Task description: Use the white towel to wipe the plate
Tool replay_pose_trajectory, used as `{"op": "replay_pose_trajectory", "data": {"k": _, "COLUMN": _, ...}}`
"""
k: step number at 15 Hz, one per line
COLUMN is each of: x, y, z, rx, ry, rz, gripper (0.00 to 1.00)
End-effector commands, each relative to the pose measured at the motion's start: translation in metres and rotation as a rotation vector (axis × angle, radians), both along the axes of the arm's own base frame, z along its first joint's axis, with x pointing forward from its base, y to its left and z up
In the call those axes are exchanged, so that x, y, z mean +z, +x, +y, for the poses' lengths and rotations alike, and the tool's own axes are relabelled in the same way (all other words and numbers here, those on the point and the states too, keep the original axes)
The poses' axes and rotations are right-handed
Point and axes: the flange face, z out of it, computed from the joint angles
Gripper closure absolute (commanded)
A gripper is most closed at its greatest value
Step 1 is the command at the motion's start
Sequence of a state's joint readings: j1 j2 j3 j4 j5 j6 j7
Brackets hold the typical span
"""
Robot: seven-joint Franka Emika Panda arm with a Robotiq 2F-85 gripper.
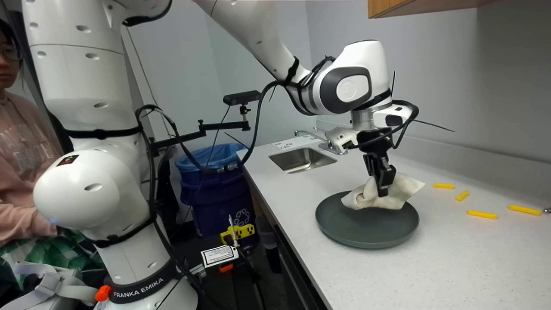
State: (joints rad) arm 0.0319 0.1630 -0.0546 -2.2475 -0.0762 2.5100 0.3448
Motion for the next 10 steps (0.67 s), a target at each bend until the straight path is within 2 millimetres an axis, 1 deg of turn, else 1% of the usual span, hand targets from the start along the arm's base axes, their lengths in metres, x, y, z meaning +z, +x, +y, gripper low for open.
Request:
{"op": "replay_pose_trajectory", "data": {"k": 1, "x": -0.023, "y": 0.013, "z": 0.016, "rx": 0.0, "ry": 0.007, "rz": 0.01, "gripper": 0.97}}
{"op": "replay_pose_trajectory", "data": {"k": 4, "x": -0.035, "y": 0.019, "z": 0.049, "rx": 0.054, "ry": 0.029, "rz": 0.033, "gripper": 0.97}}
{"op": "replay_pose_trajectory", "data": {"k": 7, "x": -0.041, "y": 0.017, "z": 0.087, "rx": 0.134, "ry": 0.031, "rz": 0.046, "gripper": 0.97}}
{"op": "replay_pose_trajectory", "data": {"k": 8, "x": -0.042, "y": 0.014, "z": 0.095, "rx": 0.157, "ry": 0.031, "rz": 0.052, "gripper": 0.97}}
{"op": "replay_pose_trajectory", "data": {"k": 10, "x": -0.042, "y": 0.006, "z": 0.106, "rx": 0.187, "ry": 0.029, "rz": 0.064, "gripper": 0.97}}
